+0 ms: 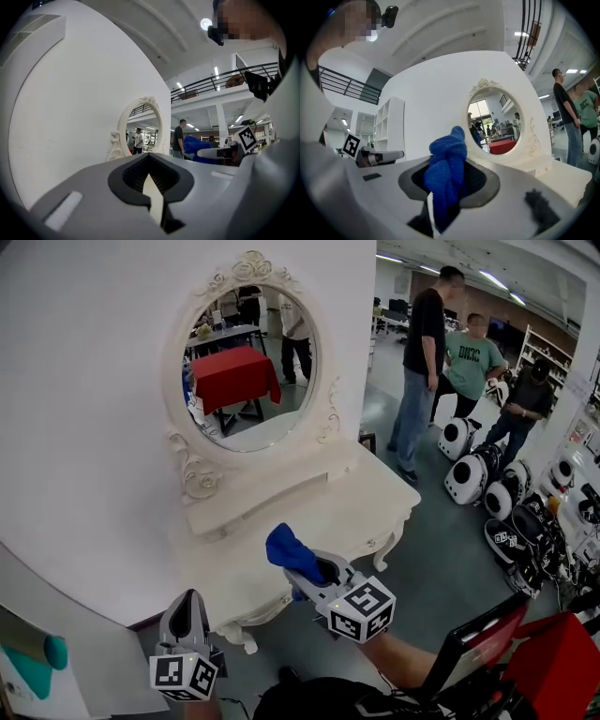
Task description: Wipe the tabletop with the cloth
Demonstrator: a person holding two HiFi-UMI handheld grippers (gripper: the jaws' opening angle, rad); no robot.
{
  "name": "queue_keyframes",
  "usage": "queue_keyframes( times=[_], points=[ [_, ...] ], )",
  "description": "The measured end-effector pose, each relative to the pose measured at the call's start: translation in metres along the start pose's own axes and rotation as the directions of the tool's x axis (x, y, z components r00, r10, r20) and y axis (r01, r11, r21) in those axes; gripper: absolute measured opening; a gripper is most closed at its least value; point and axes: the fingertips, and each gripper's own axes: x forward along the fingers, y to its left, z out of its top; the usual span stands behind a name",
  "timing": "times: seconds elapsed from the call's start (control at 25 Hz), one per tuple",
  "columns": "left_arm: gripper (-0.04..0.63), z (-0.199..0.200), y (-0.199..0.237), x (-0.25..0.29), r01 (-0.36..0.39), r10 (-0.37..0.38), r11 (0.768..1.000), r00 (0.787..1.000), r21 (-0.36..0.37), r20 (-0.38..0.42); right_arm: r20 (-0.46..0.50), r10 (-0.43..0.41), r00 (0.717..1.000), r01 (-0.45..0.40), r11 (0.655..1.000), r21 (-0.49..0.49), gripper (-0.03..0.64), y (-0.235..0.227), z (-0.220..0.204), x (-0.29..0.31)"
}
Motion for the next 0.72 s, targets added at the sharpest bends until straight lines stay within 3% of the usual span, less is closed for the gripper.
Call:
queue_keyframes(
  times=[0.44,0.72],
  points=[
    [0.008,-0.007,0.073,0.043,0.017,-0.017,0.999,1.0,-0.047,-0.018,-0.041,-0.021,0.999,0.021,1.0,0.001,0.132,-0.012,-0.008,0.094],
    [0.008,-0.014,0.08,0.077,-0.017,0.015,0.998,0.999,-0.057,-0.031,-0.031,0.058,0.998,-0.059,0.998,-0.01,0.132,-0.033,-0.007,0.131]
  ],
)
